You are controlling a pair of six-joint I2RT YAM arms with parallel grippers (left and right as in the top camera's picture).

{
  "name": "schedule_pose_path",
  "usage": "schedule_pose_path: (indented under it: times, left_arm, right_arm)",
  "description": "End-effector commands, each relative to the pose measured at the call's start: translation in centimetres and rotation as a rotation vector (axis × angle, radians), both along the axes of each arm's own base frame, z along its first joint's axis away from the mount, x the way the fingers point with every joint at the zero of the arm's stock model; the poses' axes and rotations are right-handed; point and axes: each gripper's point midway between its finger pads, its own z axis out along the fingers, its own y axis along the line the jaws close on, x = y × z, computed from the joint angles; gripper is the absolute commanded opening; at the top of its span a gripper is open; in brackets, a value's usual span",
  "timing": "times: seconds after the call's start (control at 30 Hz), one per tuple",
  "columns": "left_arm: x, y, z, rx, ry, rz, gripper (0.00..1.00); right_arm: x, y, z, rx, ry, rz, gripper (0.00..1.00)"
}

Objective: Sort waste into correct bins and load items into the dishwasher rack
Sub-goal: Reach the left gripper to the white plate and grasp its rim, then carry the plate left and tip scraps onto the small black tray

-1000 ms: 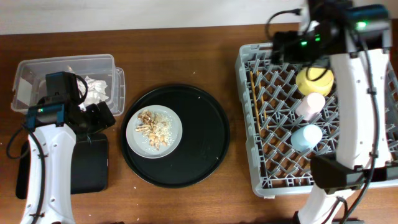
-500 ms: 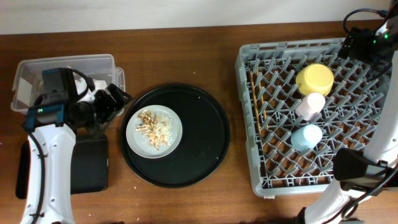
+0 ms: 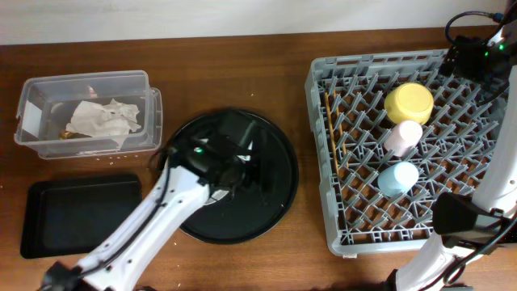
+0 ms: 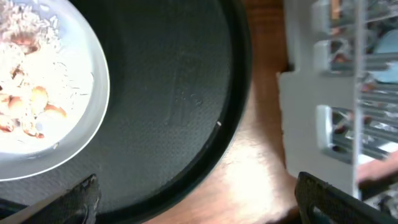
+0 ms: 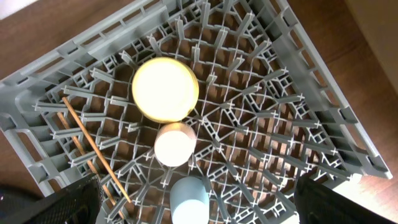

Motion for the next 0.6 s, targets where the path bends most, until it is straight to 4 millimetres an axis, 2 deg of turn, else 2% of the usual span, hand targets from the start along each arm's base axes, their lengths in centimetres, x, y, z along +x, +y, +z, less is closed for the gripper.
schedule_pose_path:
  times: [0.0,0.1,0.2,0.23,0.3,0.33,0.43,0.53,0.57]
  left_arm:
    - [0.2,1.4,-2.2,0.147,0.047,0.096,0.99]
    - [1.2,2.0,-2.6,0.271,0.087,0.099,0.99]
    - [2.3,1.2,-5.4,0.316,0.094,0.125,0.98]
    - [3.1,2.4,-6.0,0.388,0.061,0.201,0.89]
    - [4.0,3.5,-6.3,0.453,0.017,0.249,0.76]
    - [4.6,3.1,-6.6,0.441,-0.001,0.252,0.57]
    - [5.3,2.7,-8.2,0.447,0.001,0.252,0.55]
    - [5.3,3.6,-11.7,0.505,0.08,0.26,0.54]
    - [5.3,4.0,-12.3,0.485,0.122,0.276,0.55]
  right_arm:
    - [-0.3,-0.3,0.5,-0.017,-0.009,-0.01,0.99]
    - [-0.3,-0.3,0.5,-0.017,-0.009,-0.01,0.99]
    - [-0.3,-0.3,0.5,-0.017,-0.009,-0.01,0.99]
    - [-0.3,-0.3,0.5,-0.017,-0.009,-0.01,0.99]
    - [-0.3,-0.3,0.5,-0.017,-0.009,-0.01,0.99]
    - [-0.3,-0.3,0.5,-0.017,-0.009,-0.01,0.99]
    - [-0.3,-0.3,0.5,-0.017,-0.009,-0.01,0.99]
    - [-0.3,-0.3,0.5,-0.017,-0.008,-0.01,0.99]
    - [-0.3,-0.3,0.5,-0.017,-0.008,-0.01,0.99]
